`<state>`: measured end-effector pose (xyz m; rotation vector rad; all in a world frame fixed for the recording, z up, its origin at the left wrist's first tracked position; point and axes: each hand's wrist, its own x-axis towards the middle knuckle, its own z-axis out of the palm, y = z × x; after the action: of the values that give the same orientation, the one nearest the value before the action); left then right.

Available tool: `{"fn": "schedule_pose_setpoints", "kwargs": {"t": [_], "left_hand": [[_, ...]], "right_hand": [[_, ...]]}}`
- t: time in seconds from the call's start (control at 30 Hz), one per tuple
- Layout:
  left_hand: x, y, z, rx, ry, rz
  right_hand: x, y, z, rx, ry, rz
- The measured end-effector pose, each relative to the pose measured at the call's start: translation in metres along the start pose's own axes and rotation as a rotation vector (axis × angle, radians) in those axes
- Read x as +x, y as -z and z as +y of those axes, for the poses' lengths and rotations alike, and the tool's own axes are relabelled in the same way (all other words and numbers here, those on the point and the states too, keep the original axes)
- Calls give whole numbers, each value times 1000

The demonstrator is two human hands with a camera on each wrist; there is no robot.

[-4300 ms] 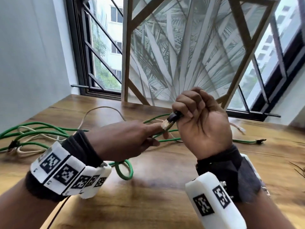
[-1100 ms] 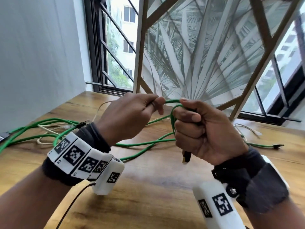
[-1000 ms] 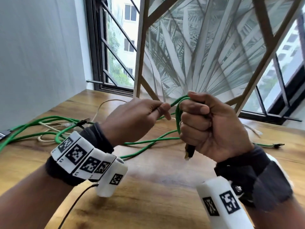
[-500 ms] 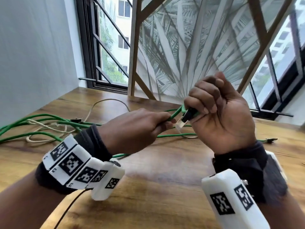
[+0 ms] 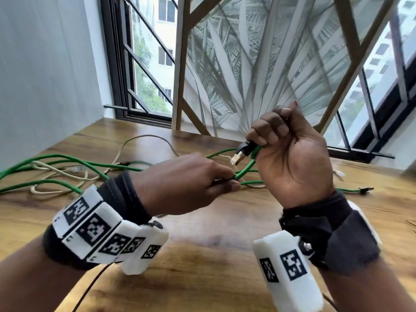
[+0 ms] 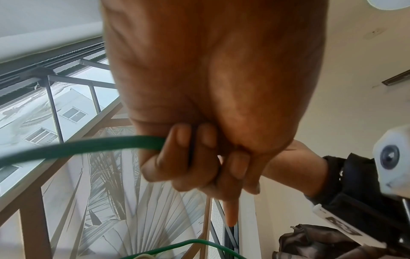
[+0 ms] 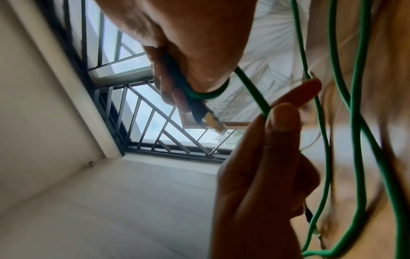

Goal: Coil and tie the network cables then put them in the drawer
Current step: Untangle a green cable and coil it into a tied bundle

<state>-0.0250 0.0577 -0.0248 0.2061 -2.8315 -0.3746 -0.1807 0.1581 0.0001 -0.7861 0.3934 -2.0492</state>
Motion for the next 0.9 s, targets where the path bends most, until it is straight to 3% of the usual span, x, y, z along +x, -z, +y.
{"fn": "schedule_pose_setpoints", "kwargs": {"t": [0.27, 0.53, 0.8, 0.9], "left_hand": [[-4, 10, 3, 191, 22, 172], [-4, 11, -2, 248, -67, 397], [-9, 22, 1, 443, -245, 530], [-11, 28, 1, 452, -234, 621]], "right_hand": [[1, 2, 9, -371, 148, -9], [4, 5, 9, -634, 219, 39], [1, 11, 16, -809, 67, 35], [-2, 9, 16, -842, 0, 24]]}}
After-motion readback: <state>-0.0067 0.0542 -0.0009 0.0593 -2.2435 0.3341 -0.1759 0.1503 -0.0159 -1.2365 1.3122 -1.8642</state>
